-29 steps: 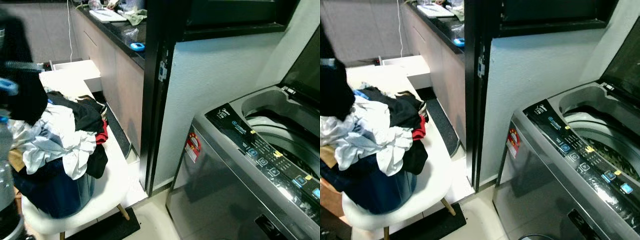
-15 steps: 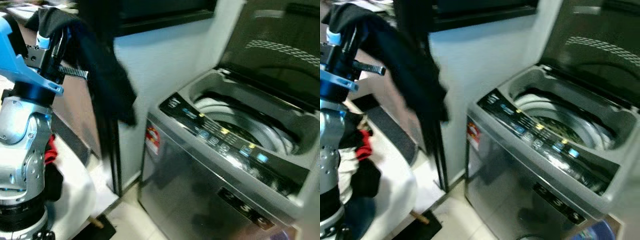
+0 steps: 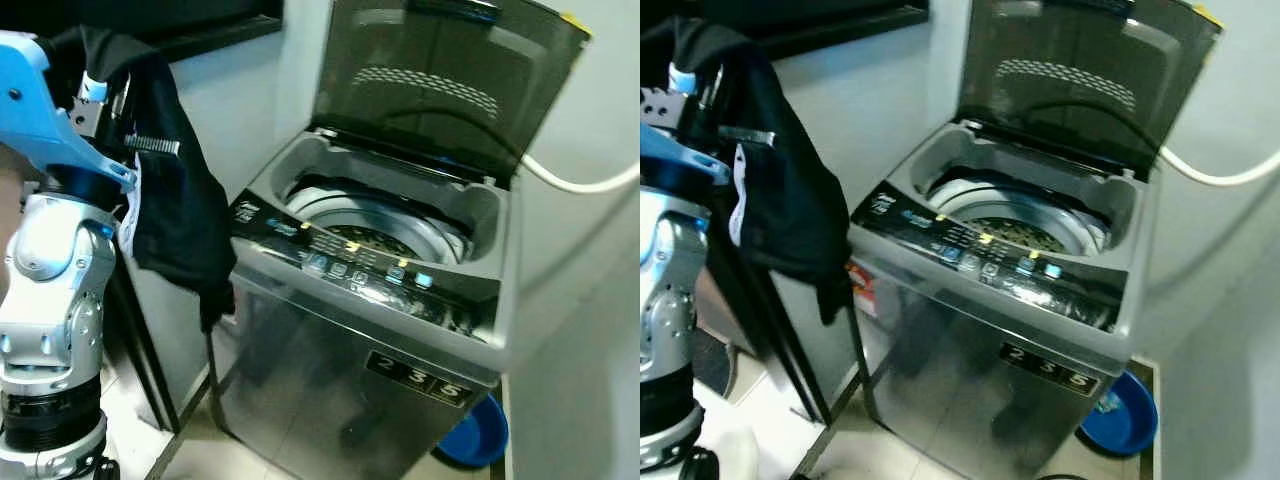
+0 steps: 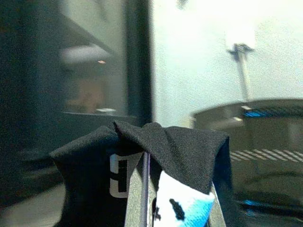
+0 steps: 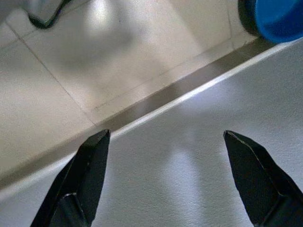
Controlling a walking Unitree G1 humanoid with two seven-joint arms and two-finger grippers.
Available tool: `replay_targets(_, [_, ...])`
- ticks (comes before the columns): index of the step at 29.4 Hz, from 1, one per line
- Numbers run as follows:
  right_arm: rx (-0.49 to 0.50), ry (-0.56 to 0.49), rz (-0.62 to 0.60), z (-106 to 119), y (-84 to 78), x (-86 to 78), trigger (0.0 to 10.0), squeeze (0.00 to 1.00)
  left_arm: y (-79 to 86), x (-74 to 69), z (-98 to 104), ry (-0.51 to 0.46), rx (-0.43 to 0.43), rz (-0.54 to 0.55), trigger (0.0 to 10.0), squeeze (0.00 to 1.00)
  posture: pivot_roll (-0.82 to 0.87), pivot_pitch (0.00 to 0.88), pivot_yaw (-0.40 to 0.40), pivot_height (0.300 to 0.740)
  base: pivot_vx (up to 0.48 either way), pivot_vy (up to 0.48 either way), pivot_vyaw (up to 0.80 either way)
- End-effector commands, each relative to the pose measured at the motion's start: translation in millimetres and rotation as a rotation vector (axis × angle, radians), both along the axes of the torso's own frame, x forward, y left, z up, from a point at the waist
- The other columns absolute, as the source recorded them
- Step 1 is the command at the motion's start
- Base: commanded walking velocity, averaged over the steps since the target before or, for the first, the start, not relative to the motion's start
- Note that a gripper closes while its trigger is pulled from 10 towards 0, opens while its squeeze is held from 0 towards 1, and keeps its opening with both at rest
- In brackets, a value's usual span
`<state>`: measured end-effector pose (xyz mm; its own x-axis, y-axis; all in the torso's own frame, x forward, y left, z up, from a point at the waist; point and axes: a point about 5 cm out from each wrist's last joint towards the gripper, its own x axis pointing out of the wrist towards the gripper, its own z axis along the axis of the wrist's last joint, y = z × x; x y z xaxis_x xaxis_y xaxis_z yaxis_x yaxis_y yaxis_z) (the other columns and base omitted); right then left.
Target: Clothes washing
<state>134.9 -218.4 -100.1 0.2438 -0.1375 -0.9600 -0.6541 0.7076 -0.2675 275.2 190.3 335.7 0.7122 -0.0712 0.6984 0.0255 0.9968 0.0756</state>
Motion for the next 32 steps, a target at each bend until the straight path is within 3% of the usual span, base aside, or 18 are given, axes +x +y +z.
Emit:
replay_targets(1, [-0.009, -0.005, -0.044, 0.7, -5.9, -1.3, 10.0, 0.00, -6.9, 1.6, -2.1, 0.001, 0.007, -0.019, 10.0, 0.00, 0.04, 0.000, -0.062, 0.740, 0.000, 0.000, -0.80])
replay_targets(6, [0.112, -0.062, -0.494, -0.9, -5.5, -6.0, 10.0, 0.00, -19.4, 6.4, -8.4, 0.020, 0.015, -0.042, 10.0, 0.00, 0.04, 0.000, -0.058, 0.740, 0.000, 0.000, -0.80])
replay_targets(7, [0.112, -0.062, -0.494, -0.9, -5.5, -6.0, 10.0, 0.00, -19.4, 6.4, -8.4, 0.020, 0.015, -0.042, 10.0, 0.00, 0.04, 0.000, -0.058, 0.740, 0.000, 0.000, -0.80])
replay_targets(9, [0.144, -0.077, -0.616, -1.3, -4.2, -6.4, 10.0, 0.00, -20.2, 8.2, -8.2, 0.016, 0.017, -0.040, 10.0, 0.00, 0.04, 0.000, -0.060, 0.740, 0.000, 0.000, -0.80])
replay_targets(14, [0.160, -0.085, -0.661, -1.4, -2.8, -5.7, 10.0, 0.00, -20.3, 9.6, -7.2, 0.009, 0.016, -0.039, 10.0, 0.00, 0.03, 0.000, -0.058, 0.740, 0.000, 0.000, -0.80])
replay_targets(23, [0.178, -0.102, -0.624, -0.1, 0.6, 0.6, 10.0, 0.00, -15.3, 14.6, -7.8, 0.015, 0.036, 0.005, 10.0, 0.00, 0.03, 0.000, -0.048, 0.740, 0.000, 0.000, -0.80])
replay_targets(27, [0.196, -0.104, -0.619, 0.1, 4.1, 2.9, 10.0, 0.00, 17.2, 30.0, -11.8, 0.094, 0.015, 0.206, 10.0, 0.00, 0.03, 0.000, -0.046, 0.740, 0.000, 0.000, -0.60])
replay_targets(32, [0.208, -0.096, -0.618, -0.4, 5.7, 2.2, 10.0, 0.00, 43.9, 38.0, -17.0, 0.152, -0.019, 0.373, 10.0, 0.00, 0.02, 0.000, -0.044, 0.740, 0.000, 0.000, 0.00])
